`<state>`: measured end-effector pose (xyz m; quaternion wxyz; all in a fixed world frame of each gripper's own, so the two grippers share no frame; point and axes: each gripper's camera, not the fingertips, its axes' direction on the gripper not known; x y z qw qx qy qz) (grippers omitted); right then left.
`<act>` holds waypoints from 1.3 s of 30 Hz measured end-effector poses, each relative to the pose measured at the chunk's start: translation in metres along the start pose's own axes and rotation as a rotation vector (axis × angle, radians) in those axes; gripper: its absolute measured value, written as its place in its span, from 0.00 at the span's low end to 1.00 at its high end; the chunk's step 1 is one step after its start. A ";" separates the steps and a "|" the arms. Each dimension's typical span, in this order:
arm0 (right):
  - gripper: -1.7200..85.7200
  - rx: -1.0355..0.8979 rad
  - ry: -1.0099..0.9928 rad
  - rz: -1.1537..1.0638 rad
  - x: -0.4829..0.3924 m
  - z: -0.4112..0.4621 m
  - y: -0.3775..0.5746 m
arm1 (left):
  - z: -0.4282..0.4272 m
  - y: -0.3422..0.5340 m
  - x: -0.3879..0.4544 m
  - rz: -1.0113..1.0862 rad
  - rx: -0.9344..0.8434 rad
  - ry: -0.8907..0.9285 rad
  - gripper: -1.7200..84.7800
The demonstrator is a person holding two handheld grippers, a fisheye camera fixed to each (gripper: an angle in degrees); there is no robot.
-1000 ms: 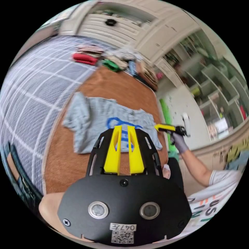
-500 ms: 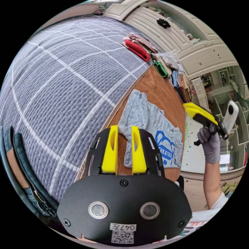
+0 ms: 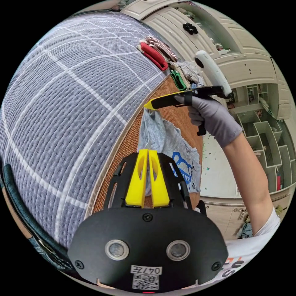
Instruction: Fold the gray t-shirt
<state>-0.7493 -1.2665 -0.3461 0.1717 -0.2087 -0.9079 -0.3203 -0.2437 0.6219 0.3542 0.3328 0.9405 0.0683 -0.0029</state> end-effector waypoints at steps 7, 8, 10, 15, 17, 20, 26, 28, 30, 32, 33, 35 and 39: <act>0.01 0.378 0.003 -0.359 -0.046 -0.065 0.034 | 0.023 0.019 0.032 0.198 0.012 0.023 0.01; 0.01 0.415 0.013 -0.378 -0.044 -0.071 0.049 | 0.032 0.022 0.042 0.244 -0.004 0.017 0.01; 0.01 0.446 0.012 -0.331 -0.032 -0.074 0.068 | 0.049 0.024 0.059 0.313 -0.034 -0.003 0.01; 0.04 0.467 -0.141 -0.168 -0.018 -0.067 0.093 | 0.110 0.023 0.093 0.406 -0.124 -0.071 0.01; 0.04 0.441 -0.126 -0.209 -0.047 -0.065 0.082 | 0.138 0.023 0.095 0.392 -0.171 -0.082 0.01; 0.04 0.336 -0.011 -0.353 -0.102 -0.056 0.046 | 0.157 0.020 0.079 0.318 -0.175 -0.030 0.01; 0.05 0.055 0.320 -0.654 -0.191 -0.007 -0.012 | 0.185 0.020 0.049 0.200 -0.138 0.069 0.01; 0.06 0.026 0.400 -0.688 -0.201 0.000 -0.020 | 0.195 0.021 0.051 0.202 -0.140 0.071 0.01; 0.06 0.016 0.448 -0.687 -0.206 0.003 -0.026 | 0.205 0.020 0.054 0.208 -0.142 0.066 0.01; 0.05 -0.007 0.440 -0.696 -0.208 0.006 -0.034 | 0.219 0.019 0.057 0.211 -0.147 0.069 0.01; 0.04 -0.027 0.429 -0.698 -0.208 0.008 -0.037 | 0.223 0.019 0.057 0.210 -0.148 0.071 0.01; 0.02 -0.125 0.386 -0.696 -0.202 0.017 -0.044 | 0.234 0.020 0.056 0.202 -0.148 0.081 0.01; 0.01 0.000 0.391 -0.659 -0.190 -0.008 -0.034 | 0.244 0.023 0.054 0.177 -0.121 0.082 0.01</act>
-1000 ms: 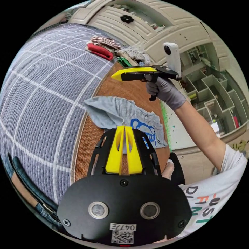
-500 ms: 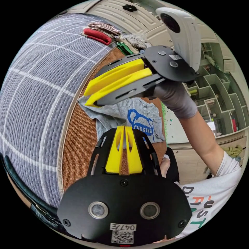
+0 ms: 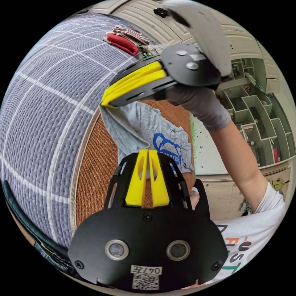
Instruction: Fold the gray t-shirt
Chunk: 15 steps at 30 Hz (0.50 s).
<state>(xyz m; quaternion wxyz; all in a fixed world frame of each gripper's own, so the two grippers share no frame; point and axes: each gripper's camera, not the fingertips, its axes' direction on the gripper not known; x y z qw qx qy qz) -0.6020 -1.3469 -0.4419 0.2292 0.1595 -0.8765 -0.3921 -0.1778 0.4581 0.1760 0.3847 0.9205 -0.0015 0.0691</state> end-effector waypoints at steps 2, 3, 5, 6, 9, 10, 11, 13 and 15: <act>0.01 0.200 -0.043 0.064 0.012 -0.033 0.039 | 0.009 0.000 0.004 0.004 0.010 -0.004 0.01; 0.01 0.249 -0.058 0.072 0.014 -0.040 0.052 | 0.013 0.000 0.006 0.011 0.005 -0.006 0.01; 0.01 0.402 -0.115 0.093 0.020 -0.054 0.109 | 0.031 -0.003 0.017 0.046 -0.031 -0.022 0.01; 0.01 0.426 -0.125 0.104 0.021 -0.055 0.124 | 0.036 -0.004 0.020 0.056 -0.044 -0.023 0.01; 0.02 0.487 -0.183 0.187 0.023 -0.040 0.193 | 0.067 -0.009 0.034 0.121 -0.142 0.005 0.04; 0.02 0.486 -0.208 0.236 0.023 -0.029 0.217 | 0.079 -0.010 0.039 0.150 -0.185 0.024 0.06; 0.03 0.466 -0.225 0.297 0.022 -0.015 0.239 | 0.089 -0.009 0.044 0.180 -0.222 0.040 0.06; 0.04 0.423 -0.234 0.407 0.020 0.004 0.269 | 0.098 -0.008 0.052 0.228 -0.256 0.071 0.07; 0.05 0.398 -0.239 0.514 0.015 0.018 0.292 | 0.101 -0.006 0.058 0.278 -0.271 0.130 0.07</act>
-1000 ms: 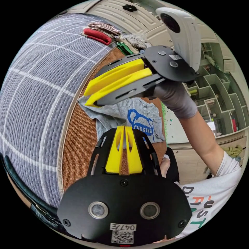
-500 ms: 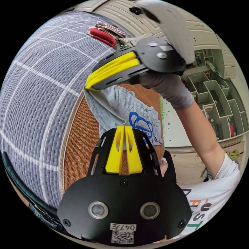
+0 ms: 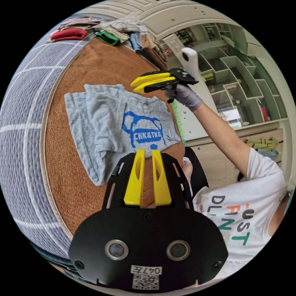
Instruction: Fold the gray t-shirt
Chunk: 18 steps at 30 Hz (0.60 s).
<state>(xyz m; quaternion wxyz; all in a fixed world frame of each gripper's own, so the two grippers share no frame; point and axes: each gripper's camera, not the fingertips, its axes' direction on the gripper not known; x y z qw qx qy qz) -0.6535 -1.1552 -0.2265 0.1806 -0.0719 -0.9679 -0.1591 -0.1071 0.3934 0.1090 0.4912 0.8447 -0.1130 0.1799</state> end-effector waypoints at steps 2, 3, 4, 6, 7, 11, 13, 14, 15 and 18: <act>0.06 0.018 0.021 0.093 0.001 -0.002 0.021 | -0.008 0.005 0.003 0.031 0.039 0.021 0.07; 0.06 0.030 0.029 0.109 -0.002 -0.004 0.023 | -0.014 0.008 0.002 0.021 0.060 0.005 0.07; 0.05 0.051 0.033 0.115 -0.012 -0.007 0.025 | -0.028 0.016 -0.001 -0.016 0.123 -0.050 0.07; 0.04 0.070 0.027 0.080 -0.037 -0.008 0.021 | -0.054 0.036 -0.013 -0.124 0.246 -0.148 0.07; 0.04 0.066 0.022 0.043 -0.058 -0.005 0.016 | -0.066 0.050 -0.023 -0.206 0.304 -0.209 0.07; 0.02 0.071 0.034 -0.075 -0.134 0.024 0.005 | -0.057 0.075 -0.063 -0.365 0.283 -0.202 0.11; 0.02 0.052 0.086 -0.090 -0.154 0.045 0.005 | -0.039 0.077 -0.076 -0.392 0.235 -0.134 0.13; 0.02 0.021 0.124 -0.070 -0.159 0.061 0.005 | -0.031 0.078 -0.080 -0.404 0.215 -0.118 0.14; 0.02 0.003 0.132 -0.058 -0.159 0.069 0.005 | -0.028 0.079 -0.082 -0.409 0.210 -0.117 0.14; 0.01 -0.062 0.112 0.004 -0.155 0.097 0.011 | -0.021 0.089 -0.091 -0.445 0.220 -0.106 0.15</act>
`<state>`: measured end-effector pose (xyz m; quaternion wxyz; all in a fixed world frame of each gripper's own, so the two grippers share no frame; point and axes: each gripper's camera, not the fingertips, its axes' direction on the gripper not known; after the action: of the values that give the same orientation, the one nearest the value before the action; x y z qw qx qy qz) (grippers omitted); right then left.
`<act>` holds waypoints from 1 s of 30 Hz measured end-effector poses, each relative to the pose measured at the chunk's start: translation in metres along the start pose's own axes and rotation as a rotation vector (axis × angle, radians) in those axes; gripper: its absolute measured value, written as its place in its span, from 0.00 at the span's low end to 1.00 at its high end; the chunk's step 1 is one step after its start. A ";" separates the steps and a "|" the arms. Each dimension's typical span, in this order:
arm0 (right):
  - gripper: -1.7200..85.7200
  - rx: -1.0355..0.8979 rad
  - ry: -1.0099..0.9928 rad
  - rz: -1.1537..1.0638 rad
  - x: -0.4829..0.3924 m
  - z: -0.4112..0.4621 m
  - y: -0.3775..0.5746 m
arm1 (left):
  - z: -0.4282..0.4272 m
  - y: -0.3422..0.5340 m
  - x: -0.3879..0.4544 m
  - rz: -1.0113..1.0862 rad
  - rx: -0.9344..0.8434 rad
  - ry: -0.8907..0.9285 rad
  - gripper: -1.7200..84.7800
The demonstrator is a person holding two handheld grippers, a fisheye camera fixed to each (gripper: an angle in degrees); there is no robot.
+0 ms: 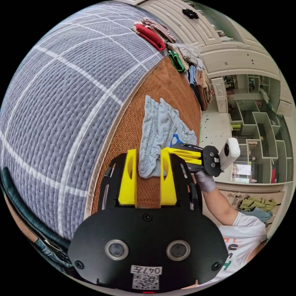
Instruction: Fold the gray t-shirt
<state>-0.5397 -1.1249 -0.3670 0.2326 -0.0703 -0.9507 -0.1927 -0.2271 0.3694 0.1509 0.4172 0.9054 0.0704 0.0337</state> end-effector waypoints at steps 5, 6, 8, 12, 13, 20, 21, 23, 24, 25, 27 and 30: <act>0.01 0.129 -0.022 0.073 -0.006 -0.025 0.026 | 0.012 0.009 -0.020 -0.054 0.014 0.079 0.15; 0.01 0.143 -0.018 0.085 -0.006 -0.027 0.030 | 0.010 0.009 -0.020 -0.052 0.023 0.064 0.15; 0.02 0.184 -0.029 0.133 -0.007 -0.031 0.042 | 0.010 0.010 -0.017 -0.038 0.038 0.027 0.15; 0.02 0.165 -0.065 0.178 -0.010 -0.014 0.050 | 0.016 0.012 -0.019 -0.035 0.032 0.033 0.16; 0.02 0.151 -0.068 0.184 -0.013 -0.007 0.051 | 0.016 0.015 -0.022 -0.035 0.035 0.056 0.16; 0.02 0.149 -0.086 0.257 -0.030 0.007 0.068 | 0.014 0.026 -0.041 -0.095 0.034 0.141 0.15; 0.02 0.153 -0.091 0.265 -0.030 0.007 0.071 | 0.012 0.027 -0.041 -0.096 0.037 0.135 0.15; 0.02 0.168 -0.110 0.293 -0.033 0.007 0.082 | 0.008 0.028 -0.042 -0.098 0.040 0.127 0.15; 0.02 0.173 -0.113 0.297 -0.034 0.007 0.084 | 0.007 0.028 -0.043 -0.101 0.040 0.129 0.15; 0.02 0.182 -0.118 0.305 -0.035 0.008 0.089 | 0.008 0.028 -0.044 -0.104 0.035 0.143 0.15; 0.02 0.178 -0.133 0.315 -0.038 0.011 0.094 | 0.006 0.028 -0.049 -0.125 0.037 0.176 0.15; 0.02 0.187 -0.137 0.338 -0.046 0.010 0.106 | 0.000 0.032 -0.060 -0.167 0.057 0.266 0.15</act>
<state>-0.4790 -1.0257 -0.3613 0.2022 -0.2199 -0.9527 -0.0563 -0.2831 0.3395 0.1749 0.3797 0.8955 0.2008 0.1167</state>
